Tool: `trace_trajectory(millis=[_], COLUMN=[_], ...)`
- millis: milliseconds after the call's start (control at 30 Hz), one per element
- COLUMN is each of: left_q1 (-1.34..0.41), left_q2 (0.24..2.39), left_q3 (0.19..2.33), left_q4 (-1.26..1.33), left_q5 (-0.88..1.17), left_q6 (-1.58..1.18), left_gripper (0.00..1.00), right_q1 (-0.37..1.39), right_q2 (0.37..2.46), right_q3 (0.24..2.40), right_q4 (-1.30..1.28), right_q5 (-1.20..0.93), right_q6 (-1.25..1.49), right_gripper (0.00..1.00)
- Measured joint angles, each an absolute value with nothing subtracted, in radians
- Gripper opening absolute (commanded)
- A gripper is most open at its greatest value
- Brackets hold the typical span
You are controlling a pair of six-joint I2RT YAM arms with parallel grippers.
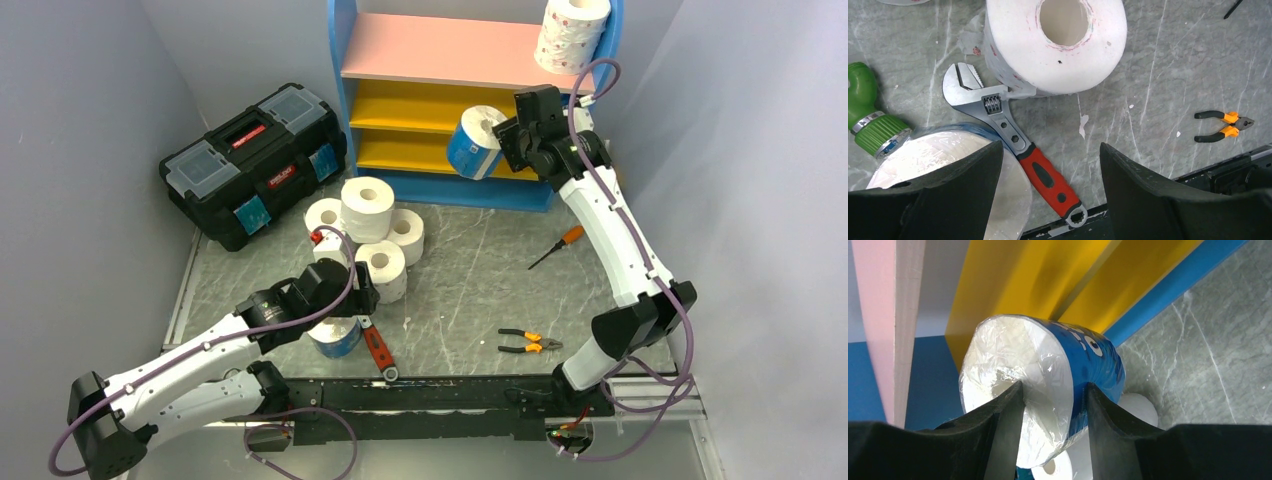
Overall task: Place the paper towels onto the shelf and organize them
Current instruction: Place the paper towel on the shelf.
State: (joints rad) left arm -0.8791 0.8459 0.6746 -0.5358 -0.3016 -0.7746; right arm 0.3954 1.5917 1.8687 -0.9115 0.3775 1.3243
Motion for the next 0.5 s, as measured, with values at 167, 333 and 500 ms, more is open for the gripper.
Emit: trace_trajectory(millis=[167, 333, 500], left_q1=[-0.879, -0.879, -0.879], left_q2=[0.846, 0.846, 0.846], left_q3=[0.675, 0.675, 0.675], left_q4=[-0.54, -0.543, -0.543], left_q5=[-0.31, -0.313, -0.312], left_q6=[-0.772, -0.772, -0.772], left_gripper=[0.77, 0.77, 0.77], right_q1=[0.395, 0.402, 0.424], right_q2=[1.598, 1.598, 1.595], right_q3=[1.871, 1.87, 1.87], right_q4=[-0.892, -0.881, -0.881], right_q5=[0.384, 0.385, 0.4], right_q6=[1.324, 1.324, 1.324], right_gripper=[0.0, 0.0, 0.0])
